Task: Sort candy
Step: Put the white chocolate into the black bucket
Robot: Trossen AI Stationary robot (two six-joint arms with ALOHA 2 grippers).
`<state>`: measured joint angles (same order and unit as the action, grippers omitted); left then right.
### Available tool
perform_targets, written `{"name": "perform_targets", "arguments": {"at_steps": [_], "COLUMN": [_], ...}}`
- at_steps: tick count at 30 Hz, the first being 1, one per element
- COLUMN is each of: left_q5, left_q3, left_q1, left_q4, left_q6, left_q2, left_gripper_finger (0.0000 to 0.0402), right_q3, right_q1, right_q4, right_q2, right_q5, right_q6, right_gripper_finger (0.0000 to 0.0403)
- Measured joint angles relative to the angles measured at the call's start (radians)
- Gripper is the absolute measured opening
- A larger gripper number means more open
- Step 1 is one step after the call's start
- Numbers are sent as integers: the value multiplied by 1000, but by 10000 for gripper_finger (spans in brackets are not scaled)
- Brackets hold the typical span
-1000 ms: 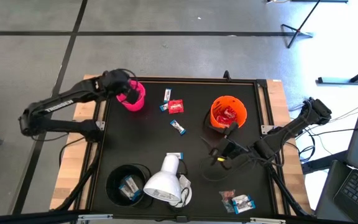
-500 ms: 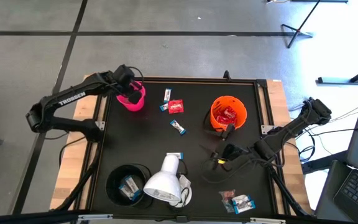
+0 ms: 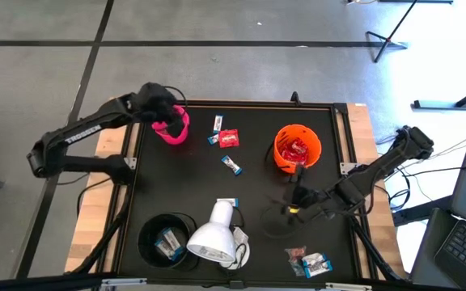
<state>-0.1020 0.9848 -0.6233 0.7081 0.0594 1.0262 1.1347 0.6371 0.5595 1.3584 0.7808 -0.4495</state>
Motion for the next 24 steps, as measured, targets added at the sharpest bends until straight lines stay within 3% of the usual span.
{"name": "perform_targets", "arguments": {"at_steps": [4, 8, 17, 24], "left_q5": [114, 157, 127, 15], "left_q3": [0, 0, 0, 0], "left_q1": [84, 204, 474, 564], "left_q4": [-121, -217, -383, -412], "left_q6": [-10, 7, -26, -46], "left_q2": [-82, -134, -135, -121], "left_gripper_finger": [151, 151, 151, 151], "right_q3": [0, 0, 0, 0], "right_q1": [52, 135, 310, 391], "right_q4": [127, 216, 243, 153], "right_q2": [3, 34, 158, 283], "right_q5": [-143, -202, -327, -507], "right_q6": [-176, -364, -677, -757], "right_gripper_finger": [253, 253, 253, 253]}}
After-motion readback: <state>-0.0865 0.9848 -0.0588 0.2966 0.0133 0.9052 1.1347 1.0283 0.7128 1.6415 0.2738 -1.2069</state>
